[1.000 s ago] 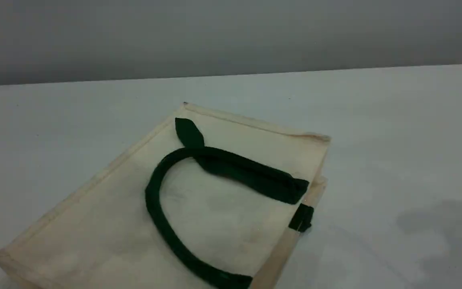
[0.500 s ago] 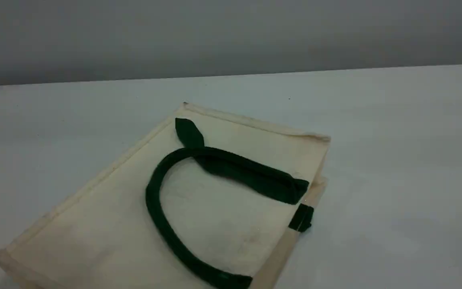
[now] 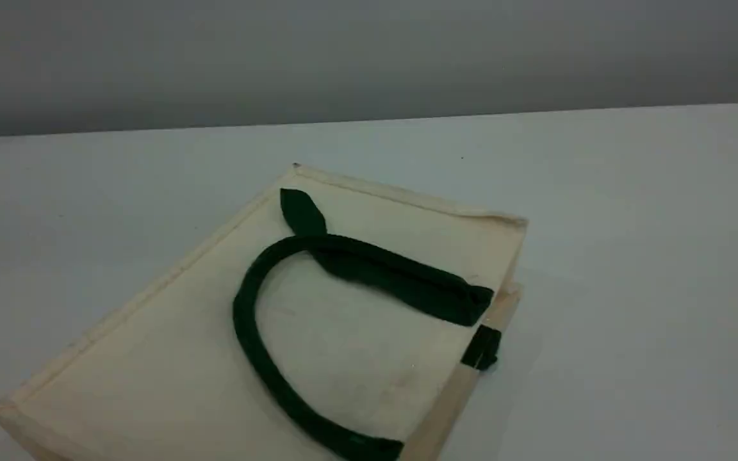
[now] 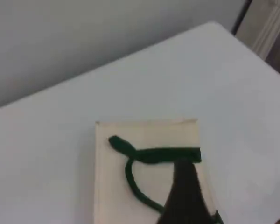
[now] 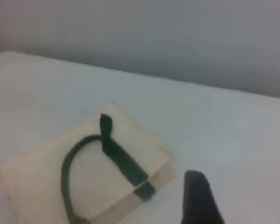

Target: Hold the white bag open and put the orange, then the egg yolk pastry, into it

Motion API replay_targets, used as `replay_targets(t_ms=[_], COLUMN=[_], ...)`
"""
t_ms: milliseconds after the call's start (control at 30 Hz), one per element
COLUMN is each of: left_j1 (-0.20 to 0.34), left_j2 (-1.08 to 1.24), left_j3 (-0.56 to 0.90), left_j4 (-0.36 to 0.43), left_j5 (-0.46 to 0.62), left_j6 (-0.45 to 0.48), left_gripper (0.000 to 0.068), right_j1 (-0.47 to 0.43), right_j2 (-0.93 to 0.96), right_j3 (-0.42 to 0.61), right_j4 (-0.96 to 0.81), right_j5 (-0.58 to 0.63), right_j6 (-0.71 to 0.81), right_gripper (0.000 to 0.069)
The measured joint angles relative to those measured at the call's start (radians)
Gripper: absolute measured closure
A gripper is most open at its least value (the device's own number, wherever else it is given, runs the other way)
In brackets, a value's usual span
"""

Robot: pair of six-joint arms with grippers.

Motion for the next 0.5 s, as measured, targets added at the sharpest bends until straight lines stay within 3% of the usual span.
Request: replay_targets(t_ms=[267, 500], left_j1=[0.0, 0.0], left_j2=[-0.142, -0.265], left_j3=[0.169, 0.411], left_j4=[0.005, 0.036], left_j5=[-0.003, -0.005], left_j6=[0.0, 0.0], left_gripper=[0.0207, 0.0207], right_j1=[0.0, 0.0], right_j2=[-0.037, -0.037], right_j3=[0.228, 0.418], right_j4=[-0.085, -0.107], right_j5=[-0.006, -0.134], right_j6=[-0.021, -0.025], right_gripper=[0.0321, 0.0321])
